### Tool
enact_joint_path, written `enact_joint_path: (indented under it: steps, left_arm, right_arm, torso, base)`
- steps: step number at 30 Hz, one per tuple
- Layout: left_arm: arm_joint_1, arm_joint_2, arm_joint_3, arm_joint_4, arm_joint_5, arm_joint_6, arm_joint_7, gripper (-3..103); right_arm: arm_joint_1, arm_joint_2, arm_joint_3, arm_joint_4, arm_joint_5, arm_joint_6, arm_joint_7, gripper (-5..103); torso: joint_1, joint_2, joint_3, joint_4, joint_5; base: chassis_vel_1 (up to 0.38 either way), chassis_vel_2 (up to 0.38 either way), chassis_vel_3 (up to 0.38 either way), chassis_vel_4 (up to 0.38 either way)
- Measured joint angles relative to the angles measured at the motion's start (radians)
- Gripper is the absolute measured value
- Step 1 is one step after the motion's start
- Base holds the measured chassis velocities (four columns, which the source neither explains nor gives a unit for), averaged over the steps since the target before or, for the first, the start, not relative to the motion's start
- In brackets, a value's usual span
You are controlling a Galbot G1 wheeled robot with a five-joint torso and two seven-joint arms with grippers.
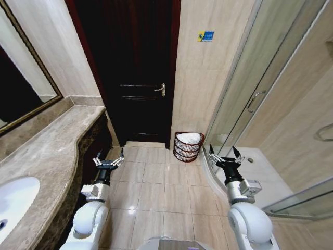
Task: Discard the used towel into the hamper.
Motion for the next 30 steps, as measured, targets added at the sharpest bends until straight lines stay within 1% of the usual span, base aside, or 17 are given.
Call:
enact_joint_path:
  steps: [7,9,14,25,30]
  left_arm:
    - [0.0,0.0,0.0,0.0,0.0,0.0,0.0,100]
    - [0.0,0.0,0.0,0.0,0.0,0.0,0.0,100]
    - [0.0,0.0,0.0,0.0,0.0,0.0,0.0,100]
    - [0.0,0.0,0.0,0.0,0.0,0.0,0.0,100]
    - [0.0,0.0,0.0,0.0,0.0,0.0,0.0,100]
  right_arm:
    - [0.0,0.0,0.0,0.0,0.0,0.0,0.0,100]
    - [0.0,0.0,0.0,0.0,0.0,0.0,0.0,100]
    - [0.0,0.0,0.0,0.0,0.0,0.0,0.0,100]
    - [0.0,0.0,0.0,0.0,0.0,0.0,0.0,100]
    - [0.0,0.0,0.0,0.0,0.0,0.0,0.0,100]
  torso:
    - [-0.001,0.0,0.0,0.0,0.0]
    - [-0.001,0.0,0.0,0.0004,0.0]
    - [-0.001,0.0,0.0,0.0,0.0]
    - [-0.001,0.0,0.0,0.0,0.0]
    - [-0.001,0.0,0.0,0.0,0.0]
  base:
    - [0.017,0.004,0.004,0.003]
    - [0.029,0.006,0.011,0.013]
    - [0.0,0.0,0.0,0.0]
    - [0.0,0.0,0.0,0.0]
    - [0.069,-0.048,-0.068,0.089]
